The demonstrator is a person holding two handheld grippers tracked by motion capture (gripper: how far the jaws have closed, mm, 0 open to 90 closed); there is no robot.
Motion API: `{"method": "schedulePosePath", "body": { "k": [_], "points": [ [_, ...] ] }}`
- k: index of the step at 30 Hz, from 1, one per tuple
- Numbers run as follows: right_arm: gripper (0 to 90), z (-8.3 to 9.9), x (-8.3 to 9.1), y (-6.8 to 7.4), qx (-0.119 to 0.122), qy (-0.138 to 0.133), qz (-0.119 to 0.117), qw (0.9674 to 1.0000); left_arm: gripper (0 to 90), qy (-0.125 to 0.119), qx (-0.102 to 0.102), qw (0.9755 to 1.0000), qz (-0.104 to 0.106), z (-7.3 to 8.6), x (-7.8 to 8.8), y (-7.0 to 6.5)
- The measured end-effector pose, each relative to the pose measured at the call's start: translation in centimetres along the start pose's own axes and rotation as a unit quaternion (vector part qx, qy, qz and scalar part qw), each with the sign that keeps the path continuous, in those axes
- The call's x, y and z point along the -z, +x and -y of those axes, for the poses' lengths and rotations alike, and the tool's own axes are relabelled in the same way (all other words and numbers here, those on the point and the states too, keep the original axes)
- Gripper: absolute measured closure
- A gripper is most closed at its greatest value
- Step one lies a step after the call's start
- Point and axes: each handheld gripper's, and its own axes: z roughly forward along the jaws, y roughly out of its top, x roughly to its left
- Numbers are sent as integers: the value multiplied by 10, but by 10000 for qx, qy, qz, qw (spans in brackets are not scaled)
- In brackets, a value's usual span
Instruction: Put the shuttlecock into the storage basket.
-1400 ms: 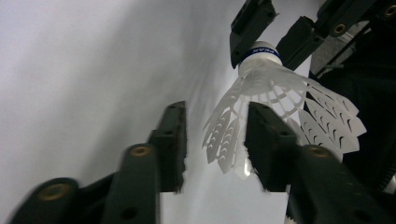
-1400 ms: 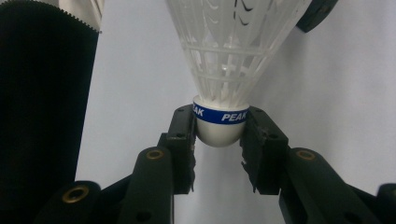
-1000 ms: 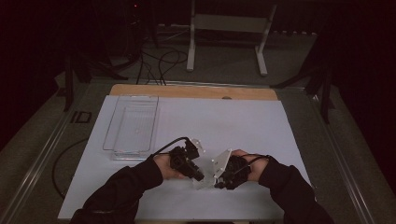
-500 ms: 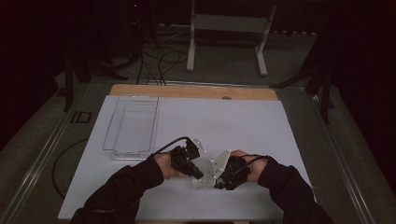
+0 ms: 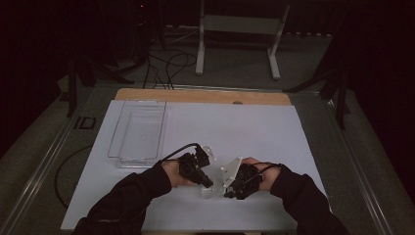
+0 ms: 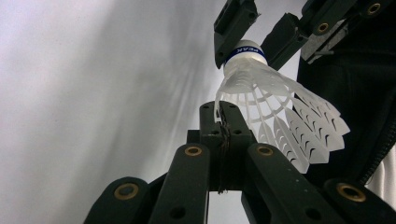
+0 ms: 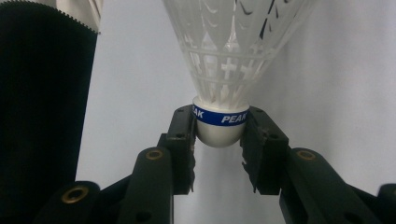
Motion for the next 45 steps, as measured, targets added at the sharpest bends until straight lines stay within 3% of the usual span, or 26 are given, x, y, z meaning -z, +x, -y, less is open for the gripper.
{"method": "schedulePosePath", "body": {
  "k": [5, 7, 12, 17, 20, 26, 32, 38, 42, 45],
  "points": [
    [648, -1, 2, 0, -99, -41, -7, 9999, 900, -58, 13, 10000, 75, 2, 3, 1],
    [625, -1, 3, -1, -131, -59, 93, 9999, 900, -95, 21, 9998, 154, 2, 5, 1],
    [446, -1, 5, -3, -396, -207, 203, 9988, 900, -36, -19, 9999, 95, 5, 5, 1],
    [263, 1, 3, -6, -637, -118, 211, 9977, 900, -70, -2, 10000, 55, 7, 9, 1],
    [198, 4, 2, -8, -844, -159, 278, 9959, 900, -113, 17, 9999, -8, 7, 13, 0],
    [154, 11, 2, -12, -1142, -286, 430, 9921, 900, -164, -20, 9999, -53, 10, 19, -1],
    [140, 15, 3, -14, -1388, -412, 430, 9885, 900, -189, -31, 9998, -98, 11, 24, -2],
    [95, 19, 6, -15, -1495, -499, 422, 9866, 900, -259, -55, 9995, -152, 11, 33, -3],
    [94, 23, 10, -15, -1473, -474, 593, 9862, 900, -328, -53, 9992, -217, 12, 42, -3],
    [94, 27, 13, -15, -1577, -514, 716, 9835, 900, -415, -14, 9988, -262, 14, 49, -2]
  ]
}}
